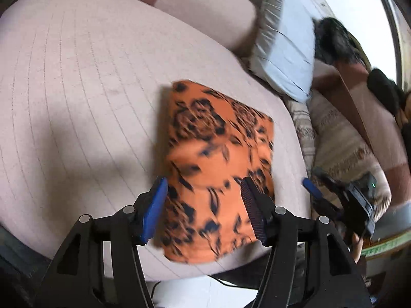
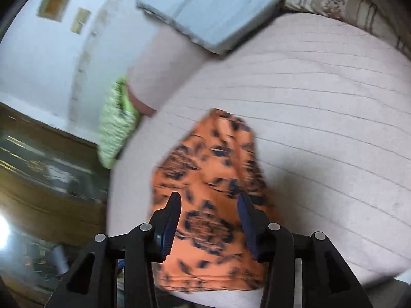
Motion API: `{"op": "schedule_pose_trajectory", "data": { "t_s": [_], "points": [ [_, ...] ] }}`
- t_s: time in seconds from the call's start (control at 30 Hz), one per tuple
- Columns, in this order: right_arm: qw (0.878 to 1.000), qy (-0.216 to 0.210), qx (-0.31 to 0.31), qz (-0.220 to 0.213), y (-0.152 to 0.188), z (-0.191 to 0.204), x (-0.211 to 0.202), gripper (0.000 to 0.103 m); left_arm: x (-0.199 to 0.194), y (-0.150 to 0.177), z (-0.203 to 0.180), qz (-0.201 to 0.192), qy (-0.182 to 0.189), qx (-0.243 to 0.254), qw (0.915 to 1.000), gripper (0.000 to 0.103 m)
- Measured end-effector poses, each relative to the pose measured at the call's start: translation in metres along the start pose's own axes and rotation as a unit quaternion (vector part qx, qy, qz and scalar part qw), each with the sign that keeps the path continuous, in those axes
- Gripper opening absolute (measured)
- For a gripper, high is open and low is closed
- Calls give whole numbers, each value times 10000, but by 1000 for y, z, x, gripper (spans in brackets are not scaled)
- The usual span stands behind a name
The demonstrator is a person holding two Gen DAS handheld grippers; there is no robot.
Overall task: Fold small clothes
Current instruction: 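Grasp the folded blouse end with both grippers and fold it again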
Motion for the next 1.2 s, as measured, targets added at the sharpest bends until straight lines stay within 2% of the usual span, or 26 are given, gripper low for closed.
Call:
{"op": "schedule_pose_trajectory", "data": {
  "t_s": [0.07,0.13,0.2,0.33,0.4,0.47,0.57,0.63,0.7,0.83,0.87,0.93,0.97,1.1,1.13,1.17,1.2],
  "points": [
    [10000,-65,-50,46,-8,7,-4,45,1,-19,6,76,-4,-77,9999,59],
    [9997,-46,-78,244,-28,27,13,46,-1,-39,10,127,23,-129,9998,59],
    [9971,338,-218,644,-50,39,30,47,1,-60,12,145,16,-172,9997,59],
    [9926,740,-593,760,-83,39,61,47,25,-95,24,451,118,-312,9984,59],
    [9935,701,-500,751,-85,23,72,47,41,-96,43,485,302,-505,9971,59],
    [9914,879,-141,959,-82,6,82,47,55,-90,60,582,174,-865,9944,59],
    [9877,999,-540,1073,-80,10,85,47,76,-86,67,1072,574,-1026,9873,60],
    [9866,1068,-650,1048,-80,13,85,47,76,-86,71,1080,788,-1253,9831,60],
    [9851,1072,-523,1239,-81,6,98,47,77,-86,71,1118,912,-1255,9815,62],
    [9685,1692,-451,1773,-76,-13,131,48,83,-81,75,1209,987,-1361,9783,69],
    [9663,1790,-481,1787,-75,-17,134,51,84,-80,76,1199,988,-1400,9779,71],
    [9622,1974,-479,1815,-75,-22,137,71,85,-80,75,1164,903,-1372,9795,77],
    [9616,1978,-443,1853,-76,-25,137,74,86,-78,74,1119,879,-1323,9810,78],
    [9728,1417,35,1832,-82,-39,134,76,84,-71,67,953,776,-1120,9861,79],
    [9758,1236,157,1797,-82,-43,133,76,84,-70,66,981,860,-1136,9849,79],
    [9794,914,370,1762,-83,-48,131,76,82,-70,65,1034,1105,-1203,9811,79],
    [9807,731,486,1746,-82,-53,129,71,81,-69,65,1077,1323,-1237,9776,79]
  ]
}}
Point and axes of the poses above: each gripper's, at about its wrist camera, not at the fingertips, and x roughly the way its jaws point, z to its left, y to its underside, the point moved 3 cm from there along x, roughly the way its jaws point, and after that the axes turned 11 degrees about z, right-handed, at the moved point
